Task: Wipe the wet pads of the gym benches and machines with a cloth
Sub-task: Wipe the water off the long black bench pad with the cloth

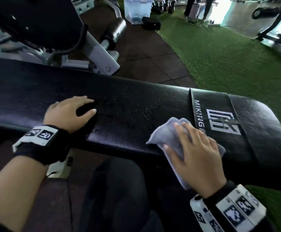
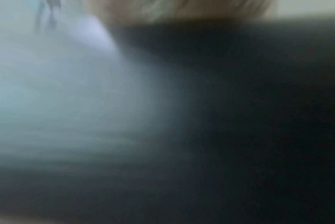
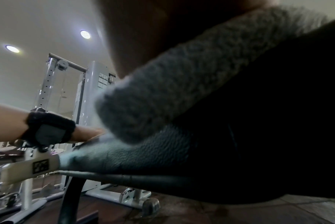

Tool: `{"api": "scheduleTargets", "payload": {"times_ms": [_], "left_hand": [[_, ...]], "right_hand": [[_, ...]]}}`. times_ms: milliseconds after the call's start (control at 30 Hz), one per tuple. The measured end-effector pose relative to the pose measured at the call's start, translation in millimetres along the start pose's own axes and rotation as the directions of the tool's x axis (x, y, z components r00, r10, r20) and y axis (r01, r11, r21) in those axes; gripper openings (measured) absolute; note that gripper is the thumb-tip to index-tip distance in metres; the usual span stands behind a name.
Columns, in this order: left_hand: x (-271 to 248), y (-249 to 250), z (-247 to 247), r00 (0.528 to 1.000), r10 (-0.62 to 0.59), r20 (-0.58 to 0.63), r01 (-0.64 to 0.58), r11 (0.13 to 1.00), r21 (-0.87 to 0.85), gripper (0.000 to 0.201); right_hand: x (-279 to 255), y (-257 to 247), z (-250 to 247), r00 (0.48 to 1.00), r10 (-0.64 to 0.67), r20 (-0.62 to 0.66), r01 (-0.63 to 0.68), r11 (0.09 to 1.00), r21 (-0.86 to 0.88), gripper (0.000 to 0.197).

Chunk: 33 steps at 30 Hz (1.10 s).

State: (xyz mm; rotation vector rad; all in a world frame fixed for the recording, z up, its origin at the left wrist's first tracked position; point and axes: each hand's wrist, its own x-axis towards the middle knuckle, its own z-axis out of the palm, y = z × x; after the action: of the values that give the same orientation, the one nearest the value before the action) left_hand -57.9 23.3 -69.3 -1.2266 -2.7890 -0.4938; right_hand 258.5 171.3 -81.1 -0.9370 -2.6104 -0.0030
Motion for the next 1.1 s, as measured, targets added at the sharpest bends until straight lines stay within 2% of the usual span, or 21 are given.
{"api": "scheduleTargets", "payload": {"times_ms": [100,233,300,367,467,533,600,700,767,867,933,1033,1100], "left_hand": [[-2,-41,-8,0.983,-0.155,0.098,0.148,0.986,0.081,0.055],[-7,-53,-2,0.988,-0.152,0.029,0.149,0.983,0.105,0.063],[-6,-53,-2,0.988,-0.154,0.008,0.152,0.984,0.088,0.061],[-6,-54,-1,0.989,-0.149,-0.005,0.149,0.986,0.080,0.060],[-8,-55,0,0.989,-0.146,-0.015,0.147,0.986,0.083,0.060],[-8,-56,1,0.989,-0.146,-0.022,0.147,0.985,0.085,0.060],[-7,-57,1,0.989,-0.148,-0.024,0.149,0.986,0.081,0.061],[-8,-58,2,0.988,-0.148,-0.030,0.150,0.986,0.072,0.062],[-8,-58,3,0.989,-0.145,-0.035,0.147,0.986,0.073,0.062],[-8,-59,3,0.989,-0.145,-0.037,0.148,0.986,0.073,0.061],[-8,-59,5,0.988,-0.148,-0.040,0.151,0.986,0.072,0.060],[-8,-58,5,0.988,-0.149,-0.051,0.152,0.986,0.064,0.059],[-8,-57,4,0.987,-0.150,-0.055,0.153,0.987,0.056,0.059]], "right_hand": [[3,-3,3,0.999,0.038,-0.032,-0.038,0.999,-0.006,0.059],[14,-26,12,0.990,0.142,-0.010,-0.143,0.987,-0.067,0.051],[28,-47,15,0.975,0.218,0.045,-0.214,0.974,-0.076,0.051],[44,-72,18,0.967,0.231,0.106,-0.225,0.972,-0.061,0.053],[65,-117,25,0.985,0.107,0.136,-0.110,0.994,0.013,0.048],[67,-148,30,0.979,-0.066,0.193,0.050,0.995,0.086,0.046],[56,-167,34,0.952,-0.242,0.189,0.221,0.967,0.126,0.046],[27,-156,34,0.912,-0.377,0.160,0.373,0.926,0.059,0.052],[9,-127,29,0.904,-0.398,0.159,0.398,0.917,0.032,0.052],[-10,-78,19,0.931,-0.353,0.092,0.355,0.935,-0.015,0.055],[-13,-53,10,0.962,-0.266,0.053,0.267,0.963,-0.022,0.055],[-1,-38,5,0.992,-0.082,0.100,0.084,0.996,-0.014,0.050],[19,-48,7,0.984,0.109,0.144,-0.107,0.994,-0.023,0.051]]}}
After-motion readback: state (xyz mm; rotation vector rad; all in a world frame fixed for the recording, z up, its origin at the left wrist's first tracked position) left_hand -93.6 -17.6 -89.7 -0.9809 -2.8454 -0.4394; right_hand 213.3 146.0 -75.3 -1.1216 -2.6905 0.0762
